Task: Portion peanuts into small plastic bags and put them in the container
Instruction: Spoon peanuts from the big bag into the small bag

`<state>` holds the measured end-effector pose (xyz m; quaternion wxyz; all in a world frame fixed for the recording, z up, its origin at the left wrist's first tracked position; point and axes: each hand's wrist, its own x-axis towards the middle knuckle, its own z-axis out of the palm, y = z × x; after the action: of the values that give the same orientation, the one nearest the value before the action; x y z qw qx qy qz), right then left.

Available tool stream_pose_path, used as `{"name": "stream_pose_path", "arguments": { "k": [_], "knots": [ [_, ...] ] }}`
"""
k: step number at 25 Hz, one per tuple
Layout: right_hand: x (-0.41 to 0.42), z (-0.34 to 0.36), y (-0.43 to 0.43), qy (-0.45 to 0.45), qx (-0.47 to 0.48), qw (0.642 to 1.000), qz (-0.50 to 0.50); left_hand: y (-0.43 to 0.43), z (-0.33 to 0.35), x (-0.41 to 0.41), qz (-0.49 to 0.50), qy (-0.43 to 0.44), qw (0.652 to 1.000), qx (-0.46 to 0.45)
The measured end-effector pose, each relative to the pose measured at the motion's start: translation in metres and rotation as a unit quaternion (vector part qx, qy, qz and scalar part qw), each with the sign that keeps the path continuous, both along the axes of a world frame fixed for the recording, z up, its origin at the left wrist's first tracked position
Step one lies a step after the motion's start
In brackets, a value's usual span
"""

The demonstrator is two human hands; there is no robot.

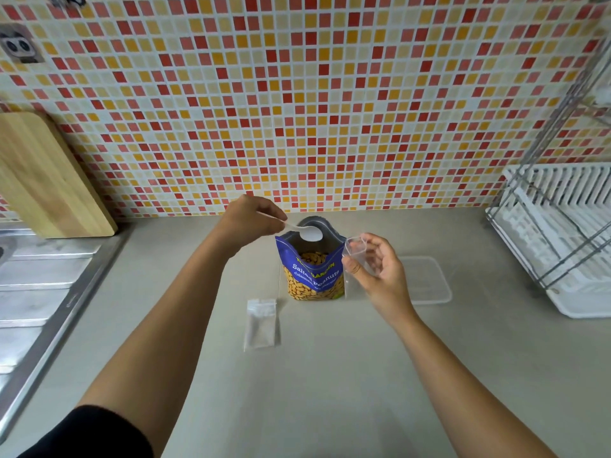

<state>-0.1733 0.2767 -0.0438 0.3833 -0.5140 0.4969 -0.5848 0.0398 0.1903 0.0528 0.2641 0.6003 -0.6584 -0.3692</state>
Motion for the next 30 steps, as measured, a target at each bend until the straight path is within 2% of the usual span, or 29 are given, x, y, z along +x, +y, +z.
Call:
{"name": "stream_pose_path", "arguments": {
  "k": [4,5,6,8,9,15,18,22,24,30],
  "knots": [
    [-0.001,0.003,-0.001,0.003,0.001,1.000,-0.003,-0.006,-0.004,-0.016,0.029,0.140,0.989,0.037],
    [-0.002,0.003,-0.001,0.007,0.002,1.000,-0.005,-0.010,-0.007,-0.019,0.038,0.107,0.994,0.004],
    [-0.002,0.004,-0.002,0.012,0.004,1.000,-0.006,-0.013,-0.012,-0.022,0.029,0.020,0.999,-0.040],
    [-0.003,0.005,-0.002,0.021,0.004,1.000,-0.008,-0.013,-0.021,-0.031,-0.011,-0.144,0.984,-0.102],
    [-0.003,0.005,-0.002,0.023,0.005,1.000,-0.009,-0.011,-0.026,-0.035,-0.028,-0.186,0.977,-0.105],
    [0.000,-0.001,-0.004,0.033,0.022,0.999,-0.015,-0.008,-0.052,-0.054,0.018,-0.304,0.952,-0.039],
    [-0.002,-0.001,-0.003,0.034,0.029,0.999,-0.022,-0.007,-0.060,-0.062,0.082,-0.273,0.958,0.012],
    [-0.005,-0.001,-0.002,0.032,0.031,0.999,-0.027,-0.015,-0.063,-0.056,0.101,-0.108,0.986,0.080],
    [-0.006,-0.001,-0.002,0.031,0.030,0.999,-0.028,-0.015,-0.057,-0.053,0.107,-0.037,0.989,0.098],
    [-0.008,-0.001,-0.002,0.038,0.028,0.998,-0.037,-0.012,-0.055,-0.046,0.147,0.090,0.980,0.095]
  ]
}}
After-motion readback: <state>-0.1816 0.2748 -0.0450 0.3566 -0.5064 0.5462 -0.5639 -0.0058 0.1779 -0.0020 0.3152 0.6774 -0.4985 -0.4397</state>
